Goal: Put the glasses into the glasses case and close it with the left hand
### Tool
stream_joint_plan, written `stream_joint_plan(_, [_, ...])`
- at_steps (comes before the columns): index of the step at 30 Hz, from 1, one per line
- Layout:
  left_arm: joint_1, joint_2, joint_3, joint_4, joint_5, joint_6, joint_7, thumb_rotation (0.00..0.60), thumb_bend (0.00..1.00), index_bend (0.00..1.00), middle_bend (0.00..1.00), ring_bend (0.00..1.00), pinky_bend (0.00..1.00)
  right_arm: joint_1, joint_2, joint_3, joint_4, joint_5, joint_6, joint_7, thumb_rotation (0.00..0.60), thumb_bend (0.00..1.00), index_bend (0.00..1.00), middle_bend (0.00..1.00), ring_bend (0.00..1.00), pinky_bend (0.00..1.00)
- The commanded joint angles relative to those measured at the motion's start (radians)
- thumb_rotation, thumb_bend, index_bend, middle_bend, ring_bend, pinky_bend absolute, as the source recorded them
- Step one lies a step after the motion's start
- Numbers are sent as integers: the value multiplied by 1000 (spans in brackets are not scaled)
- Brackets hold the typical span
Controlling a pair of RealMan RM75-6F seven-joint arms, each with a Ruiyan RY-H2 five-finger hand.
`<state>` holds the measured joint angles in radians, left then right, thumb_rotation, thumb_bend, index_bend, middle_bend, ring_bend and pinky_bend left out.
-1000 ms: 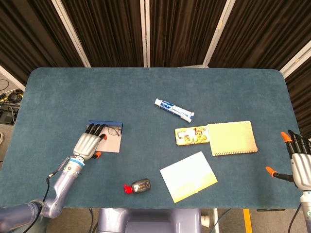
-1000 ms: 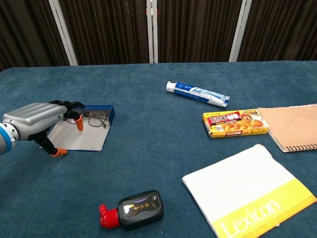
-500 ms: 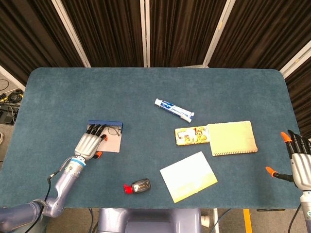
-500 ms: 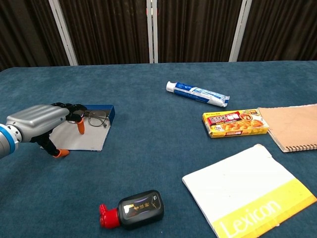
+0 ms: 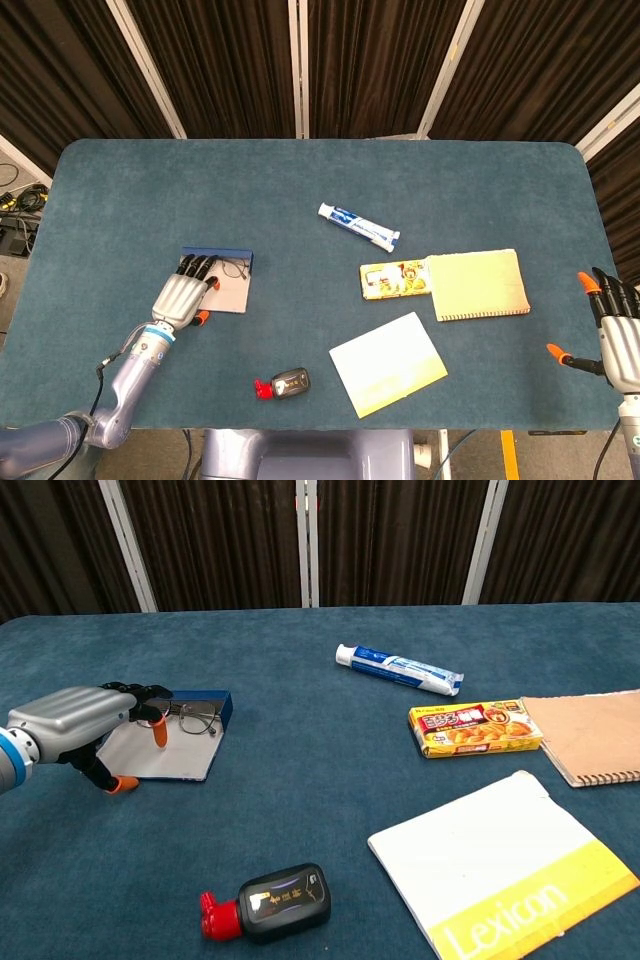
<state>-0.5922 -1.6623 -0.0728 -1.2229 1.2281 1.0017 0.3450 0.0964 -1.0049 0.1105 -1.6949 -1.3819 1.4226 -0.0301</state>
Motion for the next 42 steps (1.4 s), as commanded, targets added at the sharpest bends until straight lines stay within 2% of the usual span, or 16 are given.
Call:
stream_joint_plan(1, [0,5,-4,-5,-1,1,1,600,460,380,0,0,0,0,0,0,0,0,0,-1,600,0,0,0,0,0])
stream_joint_plan(13, [-3,20,-24,-17,-12,-3,-5,600,460,382,0,0,0,1,-1,0,0,4,-3,-4,600,0,0,0,0,0])
stream_joint_plan(24, [-40,5,-80,19,-65,-40,-3,600,460,398,0,0,0,4,-4,-1,2,8,-10,-9,600,0,0,0,0,0])
stream_joint_plan(33, [-55,-32,-82,92,-64,-61,-38,600,463,469,0,0,0,6,-7,1,6,15,-15,-11,600,0,0,0,0,0])
stream_joint_plan(35, [-51,-32,-79,94,-57,-58,-59,600,465,523,0,0,0,7,-8,1,7,14,-15,-12,600,0,0,0,0,0])
stream_joint_plan(38, [-31,1,-62,58,-42,-42,-66,600,466,612,0,0,0,7,-8,0,6,11,-16,-7,600,0,0,0,0,0])
stream_joint_plan(42, [-14,53,-51,-25,-53,-33,-31,600,468,658,0,0,0,5,-7,-2,3,6,-12,-6,600,0,0,0,0,0])
